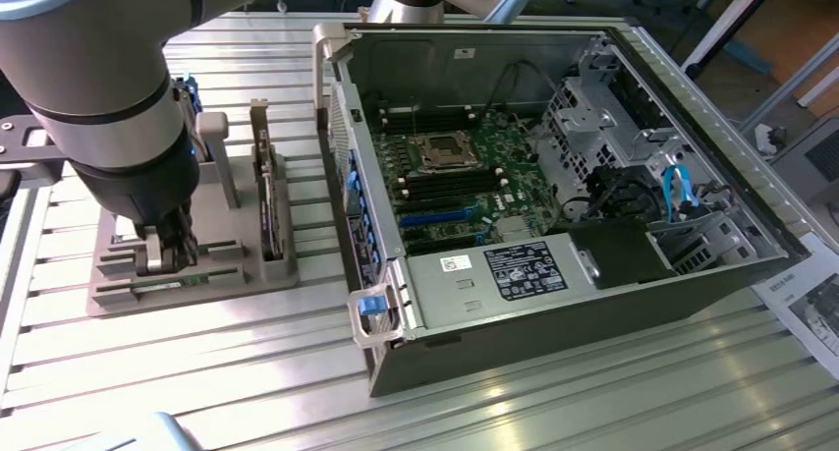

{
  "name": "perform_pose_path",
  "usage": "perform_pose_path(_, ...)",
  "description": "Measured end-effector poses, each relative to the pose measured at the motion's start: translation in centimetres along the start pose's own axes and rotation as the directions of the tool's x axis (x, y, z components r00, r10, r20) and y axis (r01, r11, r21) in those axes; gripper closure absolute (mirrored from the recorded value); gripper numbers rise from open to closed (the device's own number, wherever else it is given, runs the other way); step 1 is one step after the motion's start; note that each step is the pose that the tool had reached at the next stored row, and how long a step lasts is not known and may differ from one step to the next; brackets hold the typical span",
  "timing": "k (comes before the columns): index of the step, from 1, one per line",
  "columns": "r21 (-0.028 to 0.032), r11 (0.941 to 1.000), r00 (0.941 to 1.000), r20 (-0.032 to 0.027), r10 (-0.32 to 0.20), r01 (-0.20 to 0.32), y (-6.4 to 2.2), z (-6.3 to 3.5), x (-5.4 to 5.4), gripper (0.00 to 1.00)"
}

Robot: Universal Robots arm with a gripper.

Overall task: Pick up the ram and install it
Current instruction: 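Pick up the ram and move it above insertion slot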

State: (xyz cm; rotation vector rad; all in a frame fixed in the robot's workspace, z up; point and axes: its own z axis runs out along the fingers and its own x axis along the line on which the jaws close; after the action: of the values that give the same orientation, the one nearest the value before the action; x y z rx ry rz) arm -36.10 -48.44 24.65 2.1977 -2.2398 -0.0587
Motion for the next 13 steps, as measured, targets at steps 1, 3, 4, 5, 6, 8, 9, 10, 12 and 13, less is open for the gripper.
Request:
perform_pose_path(1, 0.0, 1.0, 1.0, 0.0, 0.0, 0.0, 0.0, 0.0, 0.1, 0.75)
perform_pose_path(3, 0.0, 1.0, 1.0, -0.0001, 0.0, 0.0, 0.0, -0.01, 0.44, 0.75)
perform_pose_path(4, 0.0, 1.0, 1.0, -0.0001, 0.0, 0.0, 0.0, -0.01, 0.46, 0.75)
perform_pose_path(5, 0.0, 1.0, 1.0, 0.0, 0.0, 0.0, 0.0, -0.01, 0.46, 0.75)
perform_pose_path(6, 0.0, 1.0, 1.0, -0.0001, 0.0, 0.0, 0.0, -0.01, 0.46, 0.75)
perform_pose_path(8, 0.0001, 1.0, 1.0, 0.0001, 0.0, 0.0, -0.01, 0.1, 0.47, 0.75)
perform_pose_path(9, 0.0, 1.0, 1.0, 0.0, 0.0, 0.0, 0.0, 0.15, 0.48, 0.75)
perform_pose_path(10, 0.0001, 1.0, 1.0, 0.0, 0.0, 0.0, -0.01, 0.25, 0.5, 0.75)
perform_pose_path(12, 0.0, 1.0, 1.0, 0.0, 0.0, 0.0, -0.02, 0.47, 0.52, 0.75)
perform_pose_path(13, 0.0, 1.0, 1.0, 0.0, 0.0, 0.0, -0.02, 0.57, 0.53, 0.75)
